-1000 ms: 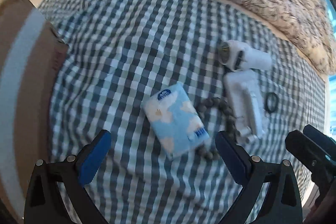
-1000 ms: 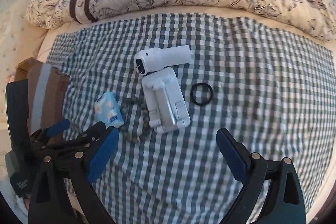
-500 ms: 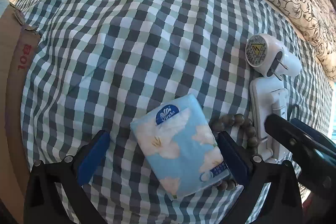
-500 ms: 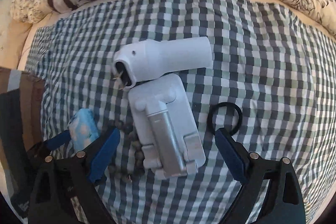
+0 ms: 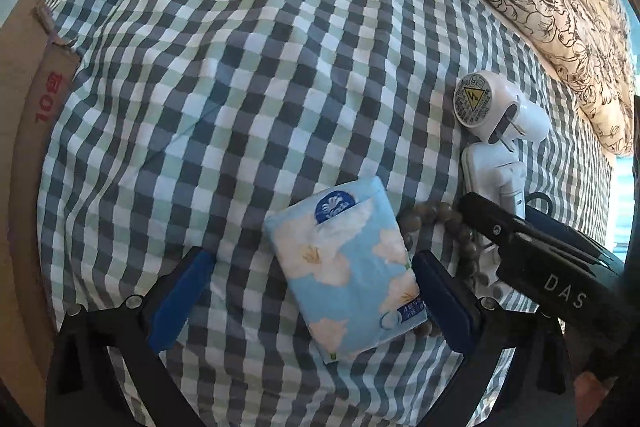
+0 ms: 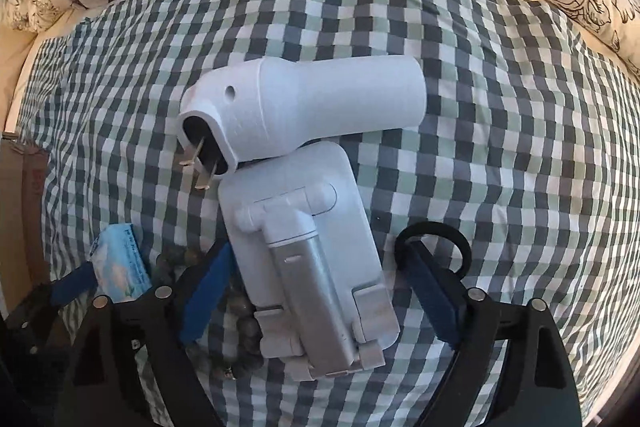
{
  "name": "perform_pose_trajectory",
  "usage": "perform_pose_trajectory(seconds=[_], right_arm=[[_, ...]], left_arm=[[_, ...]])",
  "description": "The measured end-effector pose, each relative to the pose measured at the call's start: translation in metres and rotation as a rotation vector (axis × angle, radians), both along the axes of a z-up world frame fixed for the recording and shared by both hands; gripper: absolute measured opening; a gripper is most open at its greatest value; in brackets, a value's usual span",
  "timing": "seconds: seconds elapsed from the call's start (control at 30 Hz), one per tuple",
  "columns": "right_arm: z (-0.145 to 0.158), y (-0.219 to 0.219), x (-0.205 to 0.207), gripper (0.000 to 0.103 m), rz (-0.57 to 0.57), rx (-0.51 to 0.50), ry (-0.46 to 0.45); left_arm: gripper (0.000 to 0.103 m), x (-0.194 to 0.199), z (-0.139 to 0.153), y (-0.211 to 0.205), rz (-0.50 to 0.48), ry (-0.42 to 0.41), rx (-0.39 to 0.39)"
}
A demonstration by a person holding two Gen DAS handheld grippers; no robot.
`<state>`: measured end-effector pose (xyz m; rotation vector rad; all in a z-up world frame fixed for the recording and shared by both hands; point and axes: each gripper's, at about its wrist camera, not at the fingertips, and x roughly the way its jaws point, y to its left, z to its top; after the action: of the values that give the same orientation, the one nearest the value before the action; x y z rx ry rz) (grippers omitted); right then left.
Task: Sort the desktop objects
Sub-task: 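Grasp the blue tissue pack with the left gripper while the right grasps the phone stand, then lift the tissue pack with the left gripper while the right regrips the phone stand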
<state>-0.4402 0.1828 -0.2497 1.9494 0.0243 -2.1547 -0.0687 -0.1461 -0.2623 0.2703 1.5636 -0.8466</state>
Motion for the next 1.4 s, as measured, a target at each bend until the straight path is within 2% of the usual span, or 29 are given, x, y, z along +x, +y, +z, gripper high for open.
perform_pose_trajectory(seconds=[0.03,0.07,0.17,0.33,0.5,0.57,0.6,0.73,0.87,0.93,0.97,1.07,1.17,1.37,1.4], right_arm=[[0.002,0.002,0.002,0.082,-0.004,0.001,0.005],[0.004,0.005,0.003,0.071,-0.013,-0.001,0.009],[0.009,0.016,0.007,0.07,-0.041,-0.016,0.002],[0.017,0.034,0.02,0.07,-0.086,-0.036,-0.006],[0.028,0.044,0.035,0.069,-0.118,-0.054,-0.011],[0.032,0.05,0.043,0.068,-0.121,-0.06,-0.009],[0.035,0.054,0.046,0.068,-0.127,-0.066,-0.008],[0.051,0.072,0.056,0.066,-0.148,-0.081,0.008],[0.069,0.078,0.062,0.063,-0.15,-0.096,0.033],[0.082,0.083,0.067,0.055,-0.149,-0.101,0.048],[0.086,0.084,0.069,0.044,-0.148,-0.102,0.051],[0.097,0.074,0.071,0.043,-0.143,-0.112,0.061],[0.1,0.066,0.073,0.043,-0.137,-0.119,0.059],[0.125,0.064,0.092,0.041,-0.148,-0.156,0.082],[0.129,0.062,0.094,0.032,-0.145,-0.161,0.087]], left_arm=[[0.103,0.002,0.001,0.005,0.022,0.02,-0.017],[0.103,0.005,0.002,0.009,0.05,0.041,-0.031],[0.103,0.013,-0.003,0.022,0.109,0.09,-0.04],[0.103,-0.003,-0.011,0.003,-0.012,0.009,0.066],[0.1,-0.012,-0.013,-0.003,0.008,-0.051,0.087],[0.077,-0.013,-0.004,0.002,0.014,-0.083,0.07],[0.049,-0.013,0.003,0.007,0.018,-0.101,0.061],[0.049,-0.006,0.015,0.027,0.043,-0.067,0.011],[0.049,-0.005,0.039,0.04,0.036,-0.118,-0.015],[0.049,-0.007,0.054,0.043,0.02,-0.14,-0.03],[0.049,-0.012,0.066,0.042,0.014,-0.156,-0.039],[0.05,-0.019,0.091,0.044,-0.002,-0.178,-0.065],[0.05,-0.012,0.092,0.058,-0.001,-0.195,-0.076],[0.05,-0.007,0.121,0.071,0.019,-0.226,-0.121],[0.05,-0.007,0.127,0.075,0.023,-0.231,-0.127]])
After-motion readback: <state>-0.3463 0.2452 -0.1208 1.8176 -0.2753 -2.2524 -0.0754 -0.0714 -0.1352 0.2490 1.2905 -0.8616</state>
